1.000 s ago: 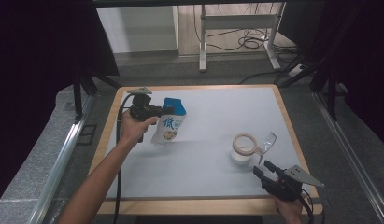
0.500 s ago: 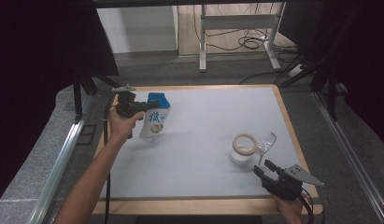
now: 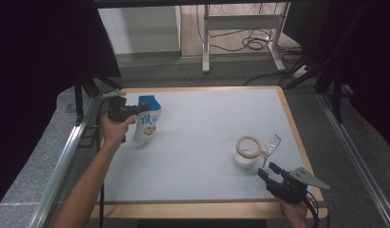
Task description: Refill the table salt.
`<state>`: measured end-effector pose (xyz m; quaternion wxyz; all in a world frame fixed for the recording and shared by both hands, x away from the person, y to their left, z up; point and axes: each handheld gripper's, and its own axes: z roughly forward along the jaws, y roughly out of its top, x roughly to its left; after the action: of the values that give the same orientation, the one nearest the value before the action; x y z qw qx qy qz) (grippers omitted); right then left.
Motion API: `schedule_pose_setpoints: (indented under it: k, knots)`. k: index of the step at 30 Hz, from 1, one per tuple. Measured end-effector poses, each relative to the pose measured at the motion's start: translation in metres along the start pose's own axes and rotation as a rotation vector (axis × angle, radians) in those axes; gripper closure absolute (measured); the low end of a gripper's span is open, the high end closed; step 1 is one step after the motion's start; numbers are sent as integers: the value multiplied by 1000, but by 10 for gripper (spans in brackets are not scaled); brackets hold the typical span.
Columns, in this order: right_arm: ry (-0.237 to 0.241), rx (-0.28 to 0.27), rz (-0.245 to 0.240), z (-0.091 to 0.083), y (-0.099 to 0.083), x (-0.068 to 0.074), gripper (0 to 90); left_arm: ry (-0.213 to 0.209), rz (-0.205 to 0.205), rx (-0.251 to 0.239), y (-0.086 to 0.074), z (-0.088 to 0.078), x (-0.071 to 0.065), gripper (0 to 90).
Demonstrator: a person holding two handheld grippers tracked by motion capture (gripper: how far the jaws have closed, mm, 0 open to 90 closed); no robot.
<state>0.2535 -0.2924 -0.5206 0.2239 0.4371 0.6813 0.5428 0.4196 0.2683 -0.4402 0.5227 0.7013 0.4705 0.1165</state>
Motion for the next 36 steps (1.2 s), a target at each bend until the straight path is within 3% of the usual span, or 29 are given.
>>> schedule_pose_setpoints:
  k: [5,15,36]
  knots:
    - [-5,-5,3,-2,1,-2,442,-5,-19,-23,-7,-9,6,898]
    - [-15,-19,7,-4,2,-3,441,11,14,-26,-23,-30,5,892]
    - [-30,-30,9,-6,4,-6,430,26,37,-37,-40,-49,4,876]
